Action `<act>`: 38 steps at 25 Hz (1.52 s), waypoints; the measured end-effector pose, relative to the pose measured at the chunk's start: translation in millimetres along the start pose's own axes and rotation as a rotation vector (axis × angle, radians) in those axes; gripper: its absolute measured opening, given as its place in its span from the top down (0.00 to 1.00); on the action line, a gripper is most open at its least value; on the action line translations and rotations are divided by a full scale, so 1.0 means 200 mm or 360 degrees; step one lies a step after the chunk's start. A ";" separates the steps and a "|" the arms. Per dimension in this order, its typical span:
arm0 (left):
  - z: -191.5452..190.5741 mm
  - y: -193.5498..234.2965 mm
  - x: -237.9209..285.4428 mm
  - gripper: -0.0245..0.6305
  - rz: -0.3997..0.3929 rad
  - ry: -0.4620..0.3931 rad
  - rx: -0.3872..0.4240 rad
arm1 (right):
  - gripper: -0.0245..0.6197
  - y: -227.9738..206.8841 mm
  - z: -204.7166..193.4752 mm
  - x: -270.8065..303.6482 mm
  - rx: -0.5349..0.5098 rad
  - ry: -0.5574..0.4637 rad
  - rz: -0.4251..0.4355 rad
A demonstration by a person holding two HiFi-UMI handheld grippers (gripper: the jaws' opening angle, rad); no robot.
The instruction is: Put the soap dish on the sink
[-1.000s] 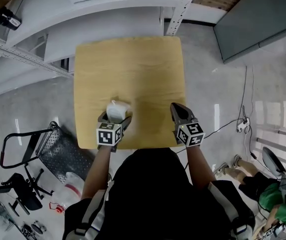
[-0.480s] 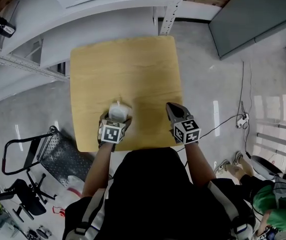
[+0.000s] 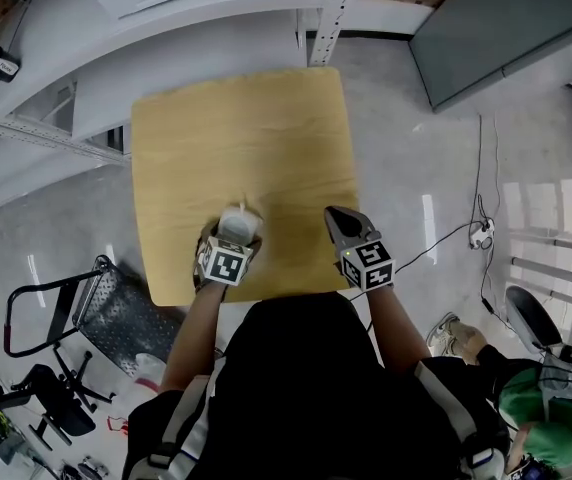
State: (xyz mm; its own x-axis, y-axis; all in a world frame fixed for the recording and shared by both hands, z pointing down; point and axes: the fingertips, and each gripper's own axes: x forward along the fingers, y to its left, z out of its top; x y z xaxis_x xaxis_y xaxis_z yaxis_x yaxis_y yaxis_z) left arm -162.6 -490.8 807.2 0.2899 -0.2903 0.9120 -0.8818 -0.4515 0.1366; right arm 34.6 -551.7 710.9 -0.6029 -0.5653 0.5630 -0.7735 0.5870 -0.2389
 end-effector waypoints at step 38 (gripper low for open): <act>0.03 0.02 0.01 0.18 -0.0005 -0.0081 -0.0038 | 0.95 0.09 0.08 -0.15 -0.0097 -0.0062 -0.0053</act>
State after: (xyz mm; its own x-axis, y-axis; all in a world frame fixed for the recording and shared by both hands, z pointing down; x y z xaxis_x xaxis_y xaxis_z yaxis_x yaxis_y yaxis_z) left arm -163.6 -499.3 807.3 0.3108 -0.3317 0.8907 -0.8892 -0.4324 0.1492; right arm 36.6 -532.8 676.9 -0.5852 -0.6064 0.5383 -0.7806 0.6011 -0.1715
